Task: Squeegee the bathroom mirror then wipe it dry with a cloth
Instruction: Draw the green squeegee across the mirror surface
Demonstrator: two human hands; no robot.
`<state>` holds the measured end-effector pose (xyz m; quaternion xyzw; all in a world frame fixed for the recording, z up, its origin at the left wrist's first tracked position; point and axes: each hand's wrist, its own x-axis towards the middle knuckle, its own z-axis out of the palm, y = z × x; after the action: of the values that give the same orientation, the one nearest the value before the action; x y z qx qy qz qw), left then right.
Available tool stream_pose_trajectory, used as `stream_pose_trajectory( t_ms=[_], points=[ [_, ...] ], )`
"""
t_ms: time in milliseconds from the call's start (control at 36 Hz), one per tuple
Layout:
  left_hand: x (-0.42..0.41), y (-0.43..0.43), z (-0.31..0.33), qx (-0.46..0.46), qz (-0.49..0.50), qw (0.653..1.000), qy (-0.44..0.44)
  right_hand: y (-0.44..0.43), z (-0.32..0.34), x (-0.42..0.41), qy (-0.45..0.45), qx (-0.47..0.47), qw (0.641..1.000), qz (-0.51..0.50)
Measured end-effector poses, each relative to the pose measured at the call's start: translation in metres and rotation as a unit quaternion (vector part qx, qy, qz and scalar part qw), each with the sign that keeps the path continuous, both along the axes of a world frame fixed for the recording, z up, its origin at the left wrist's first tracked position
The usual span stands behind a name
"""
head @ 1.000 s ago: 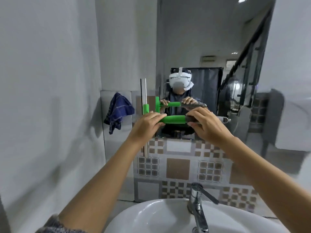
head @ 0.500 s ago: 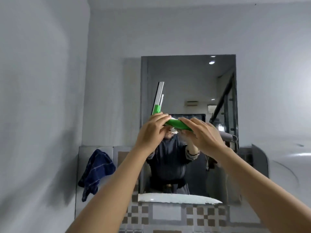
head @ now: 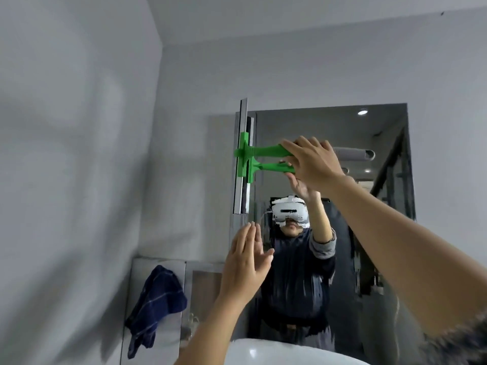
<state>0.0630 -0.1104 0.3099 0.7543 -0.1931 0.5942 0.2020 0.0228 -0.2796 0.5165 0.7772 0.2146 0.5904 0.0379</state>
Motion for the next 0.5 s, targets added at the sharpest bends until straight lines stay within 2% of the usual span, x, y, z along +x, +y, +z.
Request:
stream_pose_trajectory(
  t_ms=[222,500],
  points=[
    [0.024,0.005,-0.031,0.015,0.034,0.996,0.077,0.013,0.0,0.02,-0.003,-0.001,1.0,0.012],
    [0.031,0.007,-0.035,0.023,0.025,0.996,0.084,0.021,-0.004,0.034,-0.012,-0.015,1.0,-0.003]
  ],
)
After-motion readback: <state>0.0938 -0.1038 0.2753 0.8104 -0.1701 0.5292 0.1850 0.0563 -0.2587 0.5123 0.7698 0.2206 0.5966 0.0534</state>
